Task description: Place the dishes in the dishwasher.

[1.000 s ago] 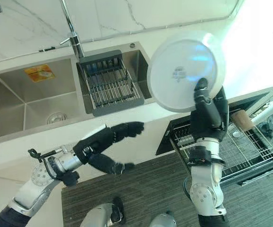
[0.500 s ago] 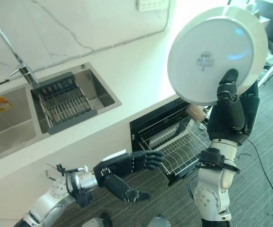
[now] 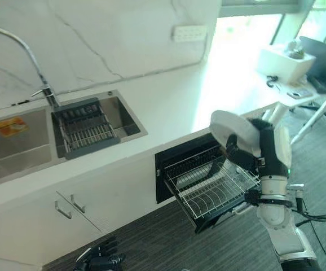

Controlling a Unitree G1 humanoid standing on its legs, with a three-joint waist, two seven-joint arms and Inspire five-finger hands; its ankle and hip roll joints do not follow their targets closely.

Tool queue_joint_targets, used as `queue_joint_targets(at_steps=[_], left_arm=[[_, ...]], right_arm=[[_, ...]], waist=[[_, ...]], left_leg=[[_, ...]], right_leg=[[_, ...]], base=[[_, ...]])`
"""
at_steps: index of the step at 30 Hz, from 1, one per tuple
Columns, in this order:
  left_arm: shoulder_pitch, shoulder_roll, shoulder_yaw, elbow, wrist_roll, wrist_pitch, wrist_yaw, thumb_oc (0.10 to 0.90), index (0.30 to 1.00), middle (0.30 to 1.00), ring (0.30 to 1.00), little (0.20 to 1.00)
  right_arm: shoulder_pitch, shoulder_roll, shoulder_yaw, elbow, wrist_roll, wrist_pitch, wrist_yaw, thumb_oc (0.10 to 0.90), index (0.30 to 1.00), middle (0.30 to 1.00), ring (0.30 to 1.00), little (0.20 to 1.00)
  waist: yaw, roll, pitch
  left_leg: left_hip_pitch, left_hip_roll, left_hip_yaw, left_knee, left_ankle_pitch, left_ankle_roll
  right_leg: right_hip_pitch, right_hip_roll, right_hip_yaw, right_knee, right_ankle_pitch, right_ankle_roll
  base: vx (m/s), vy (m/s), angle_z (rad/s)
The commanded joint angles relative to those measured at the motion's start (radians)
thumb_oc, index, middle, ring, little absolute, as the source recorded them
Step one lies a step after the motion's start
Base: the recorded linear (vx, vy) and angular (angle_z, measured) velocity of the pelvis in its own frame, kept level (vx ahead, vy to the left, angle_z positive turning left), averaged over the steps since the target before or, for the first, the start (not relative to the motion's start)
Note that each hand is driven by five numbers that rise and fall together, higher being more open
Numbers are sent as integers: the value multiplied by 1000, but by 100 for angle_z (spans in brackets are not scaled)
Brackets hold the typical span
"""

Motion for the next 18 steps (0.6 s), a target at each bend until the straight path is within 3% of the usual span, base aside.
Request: queue_joint_targets(at_steps=[1,6,8,18], left_arm=[[-3,24,-14,-34,33,-42,3,800,900,900,900,900],[-1,27,21,14,24,-26,-14,800,900,900,900,900],[-5,30,23,40,9,-26,-2,800,900,900,900,900],[-10,38,8,108,14,-34,9,800,900,900,900,900]], right_arm=[[-144,-16,-64,-58,-82,-30,-43,400,300,300,300,300],[-169,-26,3,37,-134,-27,-29,400,300,300,300,300],[-186,-14,47,127,-210,-23,-117,400,300,300,300,300],[-200,22,151,381,-345,17,-318,400,300,300,300,300]], waist=[[6,9,40],[27,9,43],[37,13,45],[53,33,53]], left_leg=[[80,9,-18,131,-209,-10],[75,1,-38,131,-205,-11],[72,-3,-46,131,-203,-9],[62,-17,-61,131,-201,-1]], right_leg=[[32,-3,-23,-69,52,34],[40,-10,-38,-69,51,35],[44,-15,-48,-69,51,35],[45,-25,-62,-69,56,38]], base=[[24,-11,10],[10,-13,16],[16,11,12],[6,6,4]])
